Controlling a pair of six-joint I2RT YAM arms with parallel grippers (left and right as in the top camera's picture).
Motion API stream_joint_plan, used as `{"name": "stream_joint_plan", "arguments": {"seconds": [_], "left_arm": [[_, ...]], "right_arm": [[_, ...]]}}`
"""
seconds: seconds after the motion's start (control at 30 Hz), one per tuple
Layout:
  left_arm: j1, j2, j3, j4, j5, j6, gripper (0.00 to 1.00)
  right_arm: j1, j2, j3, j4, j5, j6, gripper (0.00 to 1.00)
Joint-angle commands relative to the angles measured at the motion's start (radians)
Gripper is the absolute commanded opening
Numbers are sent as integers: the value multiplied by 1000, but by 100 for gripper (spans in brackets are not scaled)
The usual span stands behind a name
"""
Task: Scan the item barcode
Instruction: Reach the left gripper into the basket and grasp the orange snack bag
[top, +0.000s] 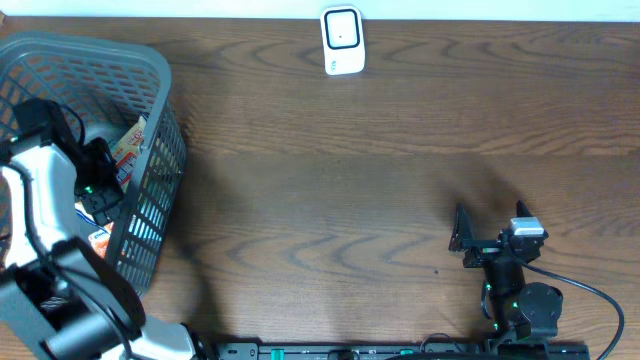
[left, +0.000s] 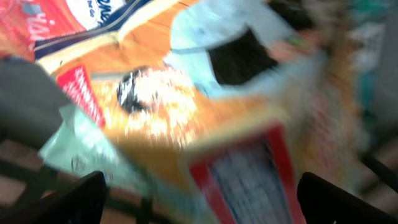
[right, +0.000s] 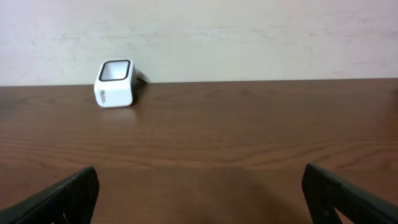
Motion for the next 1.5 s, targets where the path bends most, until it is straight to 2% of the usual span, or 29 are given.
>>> {"name": "stream_joint_plan", "arguments": {"seconds": [0.0,0.03,0.07,0.1,0.13,0.17,0.2,0.37,0.43,0.63,0.8,1.0,1.03,1.07,1.1,1.13,1.2,1.23,1.37,1.47], "left_arm": [[-2,73,6,-6,-30,14,98],[-4,93,6,-6,-30,15,99],[-4,108,6,-3,-30,23,90],[-4,118,6,-2,-30,30,73],[-4,132,6,2,-30,48,42],[-4,138,6,7,-30,74,22],[-4,138,6,13,-29,93,10],[19,80,14,123,88,332,7],[37,25,29,144,121,391,7],[92,-198,53,169,128,450,7],[104,-478,53,206,129,452,7],[101,-701,52,235,134,452,7],[101,-724,52,230,105,452,7],[101,-740,52,217,61,452,17],[101,-745,52,198,8,449,51],[101,-741,52,179,-29,448,77],[101,-708,52,154,-58,448,95],[101,-674,52,143,-59,447,98],[101,-504,52,73,-44,354,100],[101,-343,52,4,74,312,100]], "right_arm": [[-5,-2,-1,-4,3,-2,99],[-5,-2,-1,-4,3,-2,99],[-5,-2,-1,-4,3,-2,99],[-5,-2,-1,-4,3,-2,99],[-5,-2,-1,-4,3,-2,99],[-5,-2,-1,-4,3,-2,99],[-5,-2,-1,-4,3,-2,99],[-5,-2,-1,-4,3,-2,99],[-5,-2,-1,-4,3,-2,99],[-5,-2,-1,-4,3,-2,99],[-5,-2,-1,-4,3,-2,99],[-5,-2,-1,-4,3,-2,99],[-5,-2,-1,-4,3,-2,99],[-5,-2,-1,-4,3,-2,99],[-5,-2,-1,-4,3,-2,99],[-5,-2,-1,-4,3,-2,99],[-5,-2,-1,-4,3,-2,99],[-5,-2,-1,-4,3,-2,99],[-5,-2,-1,-4,3,-2,99],[-5,-2,-1,-4,3,-2,99]]}}
